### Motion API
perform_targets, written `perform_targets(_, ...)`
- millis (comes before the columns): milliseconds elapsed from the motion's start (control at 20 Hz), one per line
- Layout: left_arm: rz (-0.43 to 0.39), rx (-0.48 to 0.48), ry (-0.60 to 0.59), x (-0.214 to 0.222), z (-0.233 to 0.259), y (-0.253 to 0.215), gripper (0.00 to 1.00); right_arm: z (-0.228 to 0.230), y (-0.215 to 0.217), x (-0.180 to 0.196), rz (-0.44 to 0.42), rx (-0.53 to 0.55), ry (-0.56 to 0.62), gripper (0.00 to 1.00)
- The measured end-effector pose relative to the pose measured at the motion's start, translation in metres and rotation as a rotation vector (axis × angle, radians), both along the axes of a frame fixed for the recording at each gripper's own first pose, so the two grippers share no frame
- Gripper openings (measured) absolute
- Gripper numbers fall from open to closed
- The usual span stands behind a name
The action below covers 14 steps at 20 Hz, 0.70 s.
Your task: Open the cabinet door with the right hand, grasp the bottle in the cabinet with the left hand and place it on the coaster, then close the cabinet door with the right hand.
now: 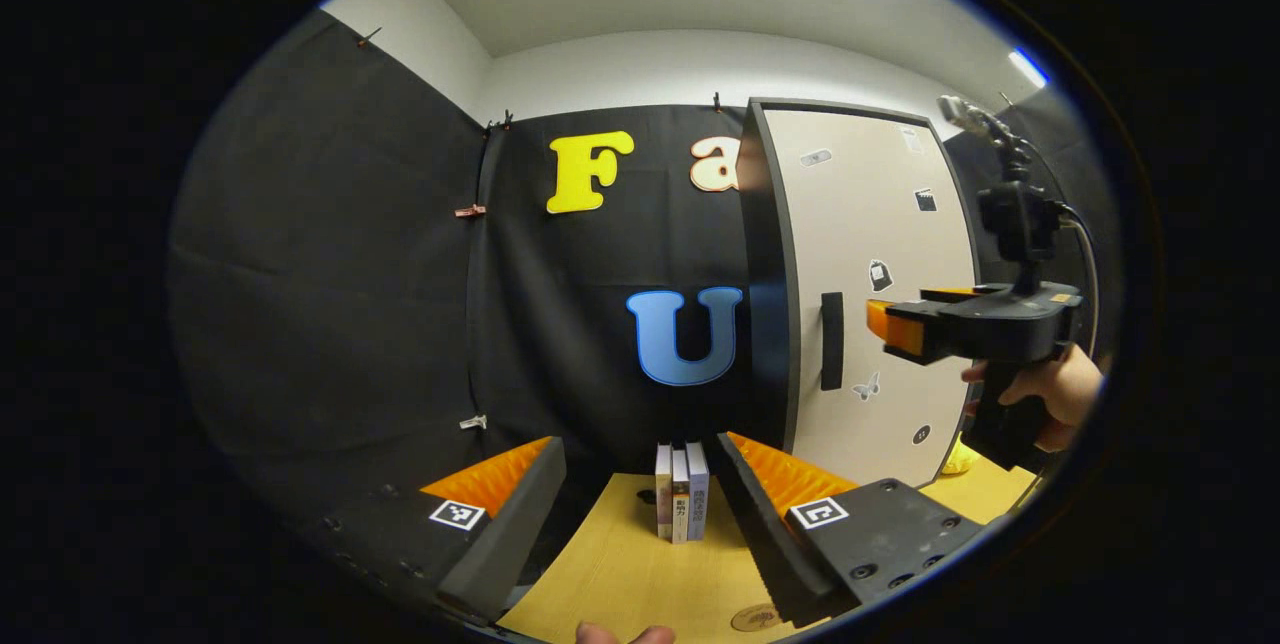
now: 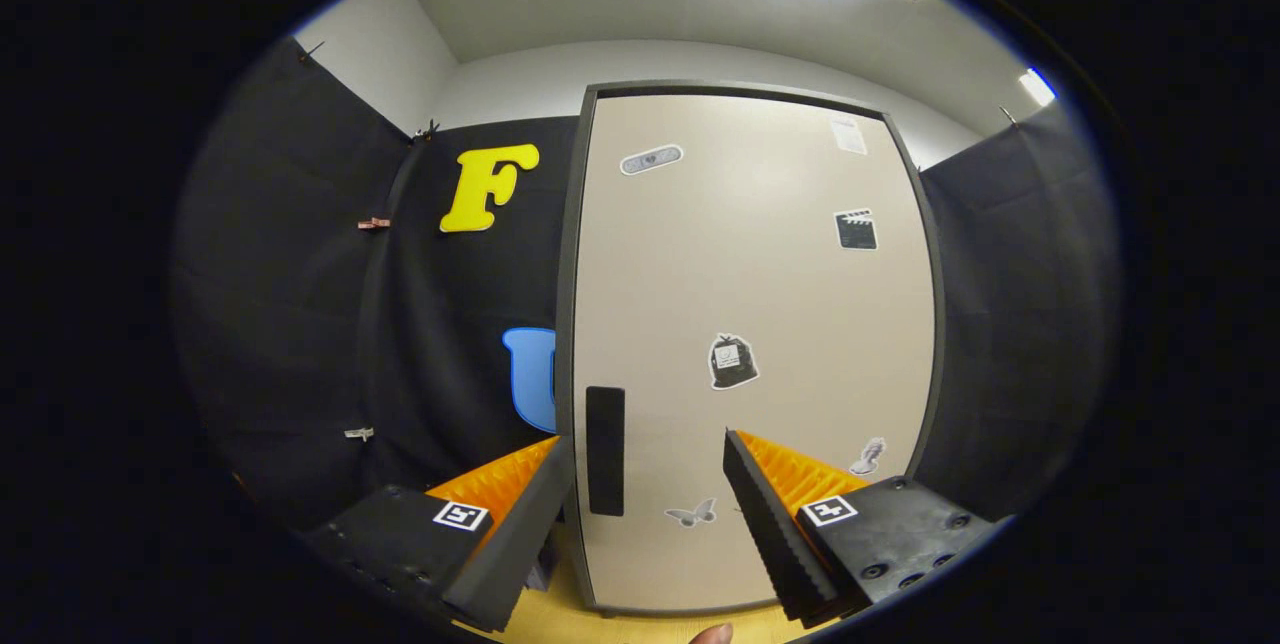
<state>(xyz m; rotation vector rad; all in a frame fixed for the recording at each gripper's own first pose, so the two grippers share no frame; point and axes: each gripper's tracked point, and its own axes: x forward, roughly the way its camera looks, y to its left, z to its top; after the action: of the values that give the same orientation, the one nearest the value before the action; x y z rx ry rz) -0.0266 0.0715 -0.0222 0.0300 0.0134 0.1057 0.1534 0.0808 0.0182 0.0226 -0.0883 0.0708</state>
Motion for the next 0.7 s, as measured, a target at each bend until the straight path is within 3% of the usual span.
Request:
perform_targets(400,-0.002,-0.013,0.028,-0.002,-0.013,0.010,0.95,-0.037,0.020,0.068,-0.042,0.003,0.076,0.97)
perform_targets(450,-0.003,-0.015,0.030,-0.002,-0.015,0.010,0.95,-0.043,0.022,0.077,-0.048,-0.011,0.082,0.91)
perform_targets(500,-0.004,-0.016,0.031,-0.004,-0.016,0.011,0.95,-0.047,0.026,0.083,-0.049,-0.018,0.090,0.76)
perform_targets(550,-0.005,-0.017,0.032,-0.004,-0.016,0.011,0.95,-0.050,0.032,0.086,-0.041,-0.013,0.097,0.72)
perform_targets(600,-0.006,-0.017,0.033,-0.005,-0.016,0.011,0.95,-0.051,0.032,0.091,-0.055,-0.002,0.105,0.52)
perform_targets(700,-0.009,-0.018,0.036,-0.007,-0.018,0.011,0.95,-0.059,0.026,0.097,-0.083,0.062,0.147,0.46)
